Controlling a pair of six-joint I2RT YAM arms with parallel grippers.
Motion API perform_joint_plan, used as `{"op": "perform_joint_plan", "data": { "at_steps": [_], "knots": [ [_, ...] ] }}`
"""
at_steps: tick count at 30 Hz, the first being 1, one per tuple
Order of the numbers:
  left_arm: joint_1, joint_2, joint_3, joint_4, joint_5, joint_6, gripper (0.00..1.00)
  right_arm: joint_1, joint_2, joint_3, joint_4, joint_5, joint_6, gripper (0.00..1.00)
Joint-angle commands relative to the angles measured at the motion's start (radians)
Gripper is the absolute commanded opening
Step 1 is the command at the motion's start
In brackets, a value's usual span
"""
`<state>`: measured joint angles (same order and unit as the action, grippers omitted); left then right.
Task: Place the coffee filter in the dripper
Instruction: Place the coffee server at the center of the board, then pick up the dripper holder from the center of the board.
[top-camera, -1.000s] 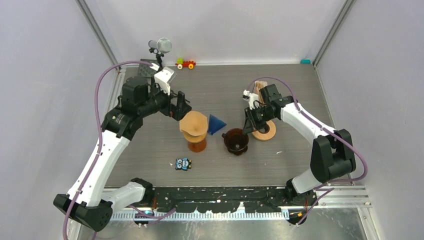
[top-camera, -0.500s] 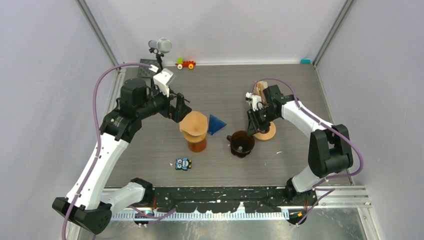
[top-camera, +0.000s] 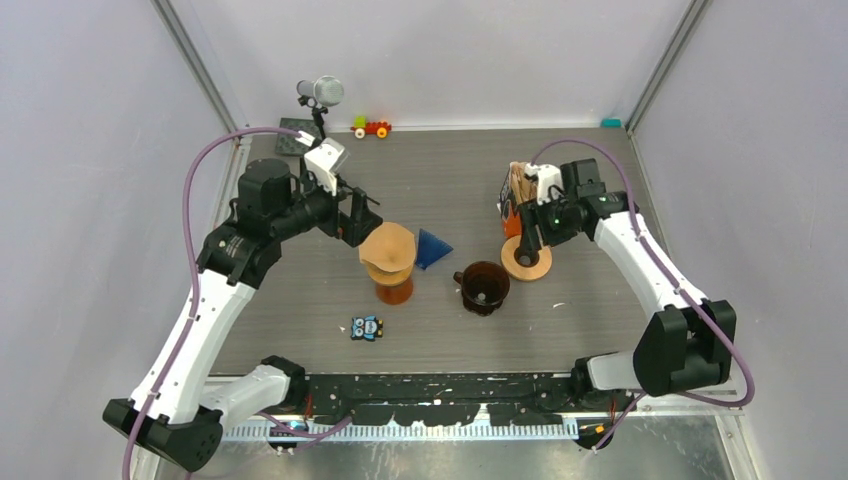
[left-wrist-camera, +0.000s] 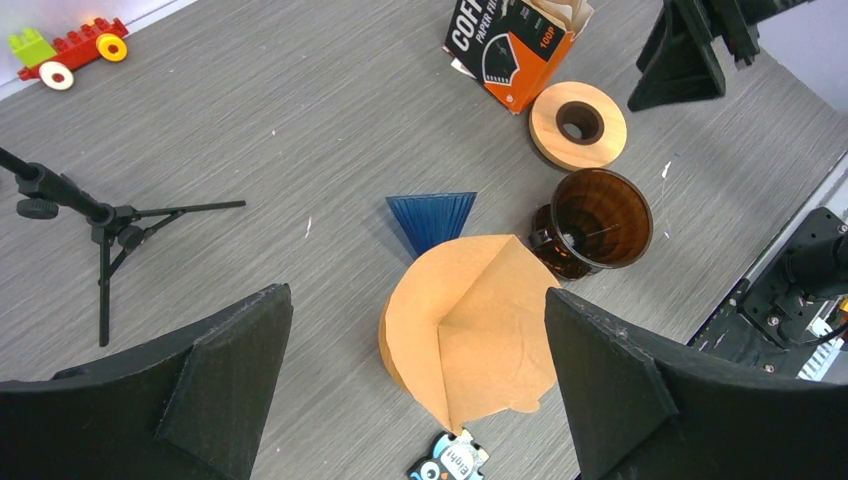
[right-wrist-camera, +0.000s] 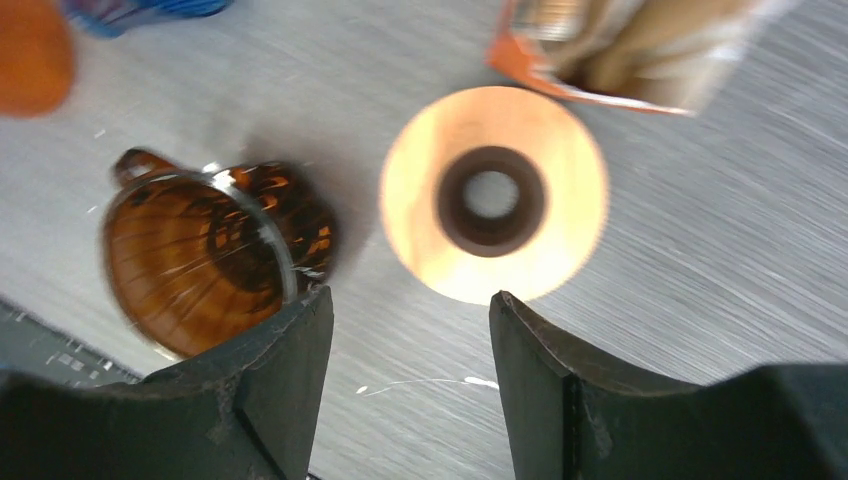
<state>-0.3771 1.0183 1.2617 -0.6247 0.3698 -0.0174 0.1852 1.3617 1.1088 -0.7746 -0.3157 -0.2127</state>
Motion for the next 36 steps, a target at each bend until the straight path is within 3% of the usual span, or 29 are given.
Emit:
{"op": "perform_joint_plan", "data": {
  "at_steps": [1, 10, 26, 36],
  "knots": [
    [0.006, -0.027, -0.002, 0.049, 0.031, 0.003, 0.99, -0.078, -0.005, -0.004, 0.071, 0.154, 0.052, 0.64],
    [0.006, -0.043, -0.006, 0.047, 0.036, 0.002, 1.0, -0.127, 0.135, -0.034, 0.187, 0.234, 0.194, 0.68],
    [0.006, -0.052, -0.035, 0.06, 0.049, 0.004, 1.0, -0.127, 0.295, -0.071, 0.23, 0.225, 0.212, 0.71],
    [0.006, -0.058, -0.036, 0.057, 0.049, 0.007, 1.0, -0.127, 0.315, -0.097, 0.233, 0.256, 0.21, 0.59]
  ]
}}
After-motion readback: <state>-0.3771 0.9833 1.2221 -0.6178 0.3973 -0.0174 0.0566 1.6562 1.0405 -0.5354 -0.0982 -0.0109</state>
